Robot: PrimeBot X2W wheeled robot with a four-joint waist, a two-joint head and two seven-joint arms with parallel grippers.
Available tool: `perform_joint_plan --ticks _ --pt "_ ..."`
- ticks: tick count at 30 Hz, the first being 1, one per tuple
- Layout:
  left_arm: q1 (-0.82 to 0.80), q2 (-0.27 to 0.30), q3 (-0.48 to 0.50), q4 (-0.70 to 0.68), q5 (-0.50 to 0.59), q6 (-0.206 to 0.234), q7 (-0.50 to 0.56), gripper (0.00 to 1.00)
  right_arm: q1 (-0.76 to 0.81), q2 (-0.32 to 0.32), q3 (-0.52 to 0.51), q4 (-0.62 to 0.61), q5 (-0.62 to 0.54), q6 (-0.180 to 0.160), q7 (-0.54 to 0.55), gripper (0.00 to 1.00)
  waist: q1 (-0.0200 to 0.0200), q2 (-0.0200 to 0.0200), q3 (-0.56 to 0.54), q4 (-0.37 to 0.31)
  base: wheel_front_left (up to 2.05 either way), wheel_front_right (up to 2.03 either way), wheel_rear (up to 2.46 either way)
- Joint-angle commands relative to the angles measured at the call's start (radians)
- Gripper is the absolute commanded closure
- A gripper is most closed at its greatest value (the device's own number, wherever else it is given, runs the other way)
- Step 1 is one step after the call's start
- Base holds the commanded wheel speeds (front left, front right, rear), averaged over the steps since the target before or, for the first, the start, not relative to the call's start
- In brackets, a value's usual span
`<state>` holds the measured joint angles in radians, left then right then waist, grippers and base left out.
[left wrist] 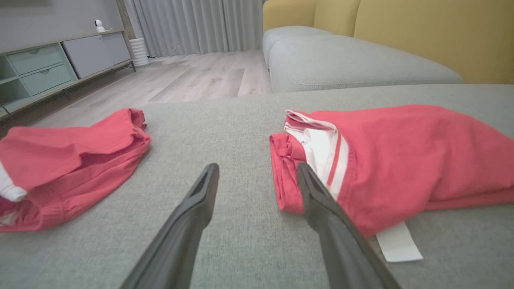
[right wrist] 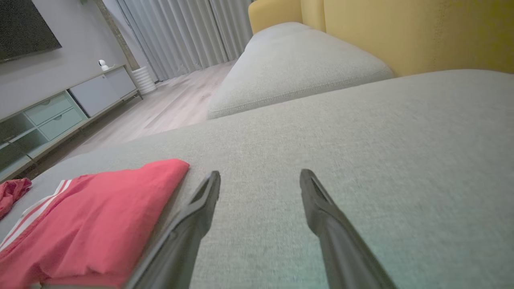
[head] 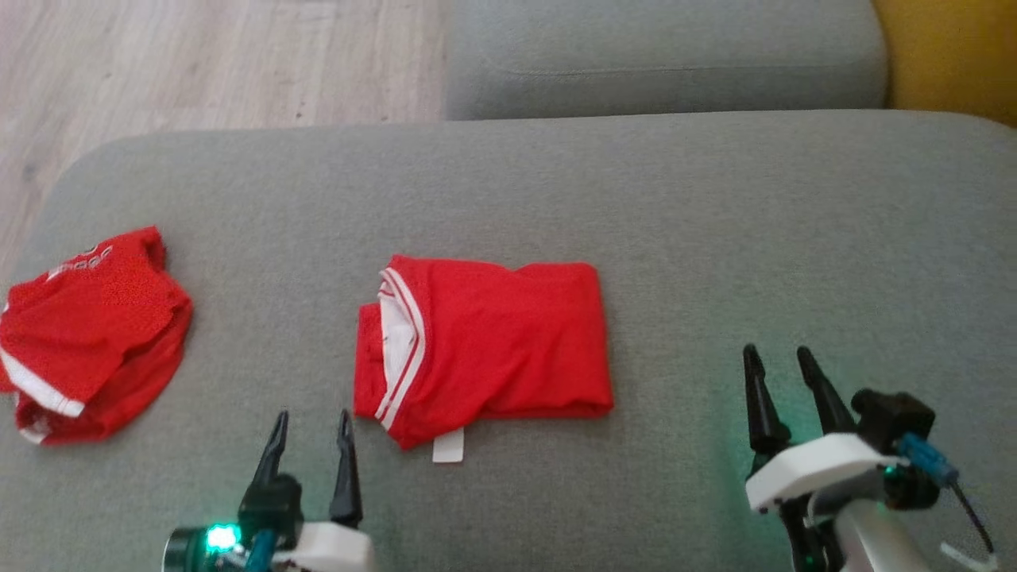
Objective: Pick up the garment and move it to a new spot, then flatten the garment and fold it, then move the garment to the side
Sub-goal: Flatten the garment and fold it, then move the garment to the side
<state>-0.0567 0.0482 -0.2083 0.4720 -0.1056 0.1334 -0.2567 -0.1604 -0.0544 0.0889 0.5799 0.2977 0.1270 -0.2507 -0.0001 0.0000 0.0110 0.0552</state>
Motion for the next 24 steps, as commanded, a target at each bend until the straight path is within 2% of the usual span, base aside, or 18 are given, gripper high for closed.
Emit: perform_joint_plan --ticks 1,8,15,20,24 --pt "-0.017 0.005 0.045 -0.035 0.009 0.007 -0.005 0.00 -0.021 0.004 0.025 -0.031 -0.007 0.004 -0.011 0.00 0.0001 0.0000 -0.012 -0.015 0.00 0.00 0.00" --pt "0.031 0.004 0.072 -0.046 0.021 0.000 -0.005 0.00 0.012 0.004 0.027 -0.027 -0.007 0.004 -0.011 0.00 0.0001 0.0000 -0.025 -0.027 0.00 0.00 0.00" --pt "0.026 0.003 0.068 -0.043 0.030 -0.011 -0.005 0.00 0.009 0.004 0.049 -0.023 0.011 0.004 -0.011 0.00 0.0001 0.0000 -0.020 -0.009 0.00 0.00 0.00" --pt "0.007 0.002 0.033 -0.046 0.021 -0.023 -0.005 0.00 -0.051 0.004 0.147 0.018 0.071 0.004 -0.011 0.00 0.0001 0.0000 0.017 0.036 0.00 0.00 0.00" --pt "-0.017 0.002 -0.008 -0.040 0.006 -0.032 -0.005 0.00 -0.142 0.004 0.211 0.077 0.134 0.004 -0.011 0.00 0.0001 0.0000 0.057 0.100 0.00 0.00 0.00"
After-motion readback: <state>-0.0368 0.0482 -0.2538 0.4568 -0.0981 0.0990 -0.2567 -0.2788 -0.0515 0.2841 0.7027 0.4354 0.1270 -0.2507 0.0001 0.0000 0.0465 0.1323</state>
